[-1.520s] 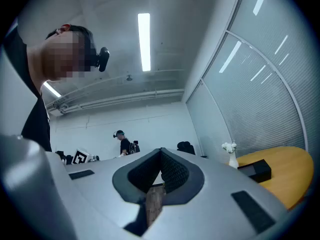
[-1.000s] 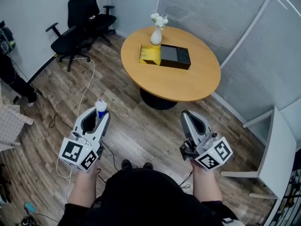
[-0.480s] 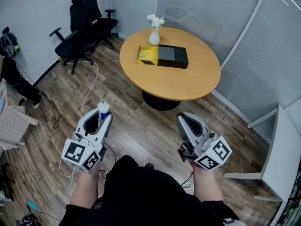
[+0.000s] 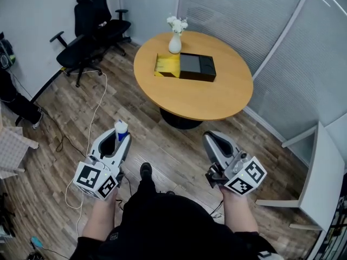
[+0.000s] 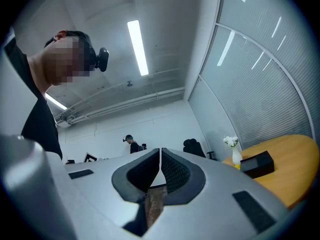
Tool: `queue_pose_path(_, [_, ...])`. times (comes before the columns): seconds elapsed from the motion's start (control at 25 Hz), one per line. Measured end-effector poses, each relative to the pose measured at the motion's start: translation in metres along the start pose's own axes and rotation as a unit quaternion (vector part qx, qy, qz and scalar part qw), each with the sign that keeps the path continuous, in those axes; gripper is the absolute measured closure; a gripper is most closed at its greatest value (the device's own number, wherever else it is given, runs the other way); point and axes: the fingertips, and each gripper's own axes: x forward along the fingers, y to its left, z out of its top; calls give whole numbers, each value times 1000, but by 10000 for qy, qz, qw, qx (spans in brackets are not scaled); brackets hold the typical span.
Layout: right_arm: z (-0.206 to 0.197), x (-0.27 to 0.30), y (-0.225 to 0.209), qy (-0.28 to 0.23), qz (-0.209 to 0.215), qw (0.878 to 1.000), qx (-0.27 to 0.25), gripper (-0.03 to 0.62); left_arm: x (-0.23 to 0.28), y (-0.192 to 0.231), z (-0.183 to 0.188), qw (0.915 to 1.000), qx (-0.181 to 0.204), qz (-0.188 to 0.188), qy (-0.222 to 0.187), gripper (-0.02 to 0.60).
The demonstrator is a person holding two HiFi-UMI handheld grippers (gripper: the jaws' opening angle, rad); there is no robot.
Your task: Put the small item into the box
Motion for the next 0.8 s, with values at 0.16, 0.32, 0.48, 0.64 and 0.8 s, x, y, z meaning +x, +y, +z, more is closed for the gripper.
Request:
queue_pose_path(0.16, [-2, 34, -21, 25, -68, 10000, 57, 556, 23, 35, 4, 10000, -15, -55, -43, 443])
queue_pose_path(0.32, [-8, 83, -40, 128, -58, 9998, 110, 556, 47, 80, 7, 9999, -62, -91, -19, 442])
queue_pose_path(0.48, [-15, 130, -53, 249, -20, 9996, 127, 556, 70, 120, 4, 9997, -137, -199, 54, 443])
queue_pose_path(0.64, [-22, 167, -65, 341, -41, 9993, 179, 556, 88, 153, 7, 9994, -226, -249, 58, 442])
queue_pose_path(0.8, [-22, 195, -70, 298, -16, 9993, 236, 556, 96, 178, 12, 9995, -109, -282, 52, 442])
